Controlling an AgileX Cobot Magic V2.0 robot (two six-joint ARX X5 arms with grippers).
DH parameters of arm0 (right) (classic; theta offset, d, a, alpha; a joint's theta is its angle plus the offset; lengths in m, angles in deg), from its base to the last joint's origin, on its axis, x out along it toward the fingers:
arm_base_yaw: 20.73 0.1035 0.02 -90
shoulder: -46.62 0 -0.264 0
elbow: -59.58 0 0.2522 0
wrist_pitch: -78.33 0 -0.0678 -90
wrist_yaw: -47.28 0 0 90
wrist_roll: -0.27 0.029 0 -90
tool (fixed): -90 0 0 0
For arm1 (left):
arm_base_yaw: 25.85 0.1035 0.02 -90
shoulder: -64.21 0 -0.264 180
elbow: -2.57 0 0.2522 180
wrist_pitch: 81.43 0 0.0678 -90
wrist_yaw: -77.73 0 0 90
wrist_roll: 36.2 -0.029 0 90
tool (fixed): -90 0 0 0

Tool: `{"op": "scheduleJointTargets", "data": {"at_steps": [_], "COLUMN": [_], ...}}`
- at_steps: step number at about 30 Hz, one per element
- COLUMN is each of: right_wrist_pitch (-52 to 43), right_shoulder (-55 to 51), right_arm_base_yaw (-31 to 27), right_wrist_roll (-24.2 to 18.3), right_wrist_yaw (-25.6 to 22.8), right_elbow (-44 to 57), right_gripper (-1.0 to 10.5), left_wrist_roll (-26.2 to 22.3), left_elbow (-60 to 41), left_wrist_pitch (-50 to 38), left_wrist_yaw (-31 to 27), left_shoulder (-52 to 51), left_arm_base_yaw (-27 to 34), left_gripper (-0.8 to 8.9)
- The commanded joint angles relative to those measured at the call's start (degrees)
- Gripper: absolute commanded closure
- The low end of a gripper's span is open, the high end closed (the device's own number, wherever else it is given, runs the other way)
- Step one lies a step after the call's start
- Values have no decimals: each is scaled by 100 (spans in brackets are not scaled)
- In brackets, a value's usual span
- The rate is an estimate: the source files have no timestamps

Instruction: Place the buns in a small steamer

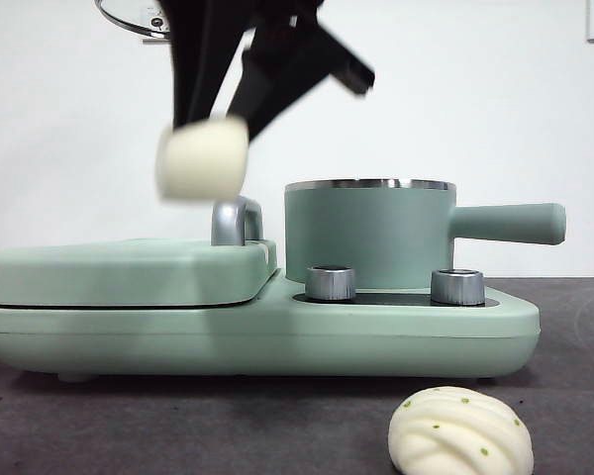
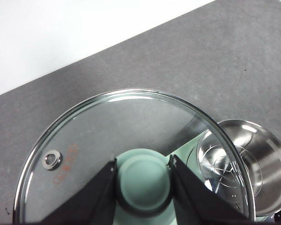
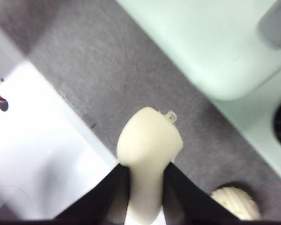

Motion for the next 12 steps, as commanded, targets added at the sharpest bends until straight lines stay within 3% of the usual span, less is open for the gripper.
{"op": "scheduleJointTargets", "data": {"at_steps": [1, 7, 12], "right_wrist_pitch": [319, 789, 726], "right_shoulder": [44, 48, 122], "right_arm_base_yaw": [-184, -898, -1541], "right_wrist_roll": [-295, -671, -927], "right_wrist_yaw": [-210, -660, -697], "right_elbow": [-426, -914, -1078], "right_gripper": [868, 868, 868], "left_wrist_roll": [70, 90, 87], "left_elbow": [203, 203, 203], "left_wrist_pitch": [-131, -101, -107], "left_wrist_yaw": [24, 26, 26], "left_shoulder": [-7, -7, -7], "left_arm_base_yaw": [-17, -22, -22], "left_gripper": [795, 795, 795]}}
